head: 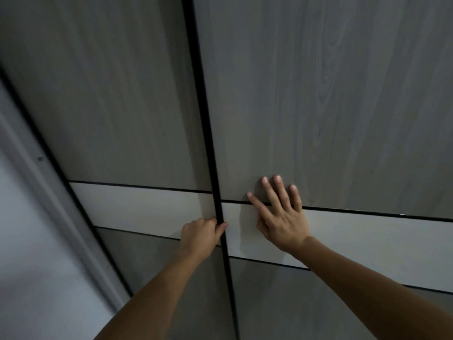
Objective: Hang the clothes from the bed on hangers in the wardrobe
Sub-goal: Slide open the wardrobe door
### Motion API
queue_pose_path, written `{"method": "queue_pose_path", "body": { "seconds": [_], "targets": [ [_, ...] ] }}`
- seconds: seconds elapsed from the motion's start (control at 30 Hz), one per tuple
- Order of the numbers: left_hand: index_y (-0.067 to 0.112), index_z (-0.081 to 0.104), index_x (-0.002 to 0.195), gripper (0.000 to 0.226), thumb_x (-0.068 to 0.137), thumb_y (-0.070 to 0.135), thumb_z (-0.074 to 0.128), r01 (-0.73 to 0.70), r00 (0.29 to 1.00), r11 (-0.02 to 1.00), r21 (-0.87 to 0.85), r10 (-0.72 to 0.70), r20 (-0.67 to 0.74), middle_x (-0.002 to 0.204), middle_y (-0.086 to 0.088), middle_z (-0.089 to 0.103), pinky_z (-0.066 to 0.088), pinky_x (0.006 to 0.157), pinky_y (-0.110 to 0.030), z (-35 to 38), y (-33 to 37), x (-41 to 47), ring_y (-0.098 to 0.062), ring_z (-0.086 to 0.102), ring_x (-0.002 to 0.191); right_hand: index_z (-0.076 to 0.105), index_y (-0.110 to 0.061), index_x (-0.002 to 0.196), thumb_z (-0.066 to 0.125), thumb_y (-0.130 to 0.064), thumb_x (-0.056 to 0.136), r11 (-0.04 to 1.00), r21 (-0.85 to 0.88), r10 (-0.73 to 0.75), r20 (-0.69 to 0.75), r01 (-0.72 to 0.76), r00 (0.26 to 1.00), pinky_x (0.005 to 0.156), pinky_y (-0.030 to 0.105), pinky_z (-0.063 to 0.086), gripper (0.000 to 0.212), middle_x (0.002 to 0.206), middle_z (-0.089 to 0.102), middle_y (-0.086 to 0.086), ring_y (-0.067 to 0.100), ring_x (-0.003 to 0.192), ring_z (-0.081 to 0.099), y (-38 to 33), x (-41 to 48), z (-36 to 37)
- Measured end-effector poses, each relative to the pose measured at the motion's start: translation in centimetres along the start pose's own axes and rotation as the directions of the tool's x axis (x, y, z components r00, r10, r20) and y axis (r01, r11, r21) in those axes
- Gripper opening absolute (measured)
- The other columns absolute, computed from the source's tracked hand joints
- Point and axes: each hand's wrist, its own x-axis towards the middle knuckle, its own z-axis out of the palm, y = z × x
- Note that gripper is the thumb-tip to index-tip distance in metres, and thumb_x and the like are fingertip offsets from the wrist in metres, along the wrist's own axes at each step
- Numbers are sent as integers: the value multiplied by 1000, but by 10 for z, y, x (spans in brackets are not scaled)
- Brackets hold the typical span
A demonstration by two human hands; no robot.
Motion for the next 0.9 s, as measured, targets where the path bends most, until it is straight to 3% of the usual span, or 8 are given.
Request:
{"method": "queue_pose_path", "body": {
  "seconds": [0.23, 0.33, 0.4, 0.57, 0.67, 0.9],
  "targets": [
    [14, 61, 99, 29, 96, 38, 44, -177, 982, 982, 67, 181, -50, 102, -4, 63, 40, 64, -31, -26, -86, 4, -25, 62, 94, 51, -24, 140, 64, -24, 80, 1000, -17, 21, 17, -20, 1000, 114, 55, 23, 61, 153, 34, 16, 37, 145, 25, -74, 40, 19],
    [12, 64, 81, 17, 76, 27, 71, -271, 958, 956, 109, 279, -67, 83, -6, 60, 46, 55, -33, -32, -125, 4, -27, 62, 77, 51, -23, 141, 66, -22, 76, 1000, -19, 1, 70, 0, 998, 115, 56, 22, 67, 155, 30, 17, 38, 146, 22, -101, 56, 22],
    [13, 63, 75, 20, 65, 23, 78, -304, 941, 941, 152, 321, -105, 80, -6, 58, 46, 55, -34, -31, -148, 2, -26, 59, 73, 50, -21, 141, 70, -20, 71, 998, -13, -52, 117, 54, 992, 115, 54, 22, 73, 156, 28, 16, 36, 146, 19, -113, 68, 23],
    [9, 64, 79, 19, 63, 15, 72, -357, 887, 900, 251, 410, -210, 100, -16, 61, 40, 82, -41, -20, -200, -4, -32, 52, 99, 44, -19, 141, 72, -20, 71, 997, -9, -75, 122, 76, 990, 113, 61, 20, 75, 155, 28, 20, 36, 146, 22, -112, 87, 18],
    [6, 69, 88, 25, 65, 14, 69, -385, 864, 872, 302, 456, -214, 111, -19, 61, 36, 97, -48, -6, -227, -7, -36, 49, 115, 48, -18, 140, 69, -23, 78, 991, -16, -134, 82, 136, 987, 115, 55, 19, 66, 154, 32, 19, 34, 145, 25, -110, 96, 24],
    [4, 71, 92, 28, 75, 16, 53, -347, 892, 844, 410, 432, -135, 111, -19, 63, 28, 108, -53, 6, -273, -6, -36, 51, 117, 54, -18, 138, 65, -29, 82, 982, 25, -188, 7, 188, 982, 114, 53, 24, 58, 152, 35, 19, 33, 144, 28, -155, 123, 60]
  ]
}}
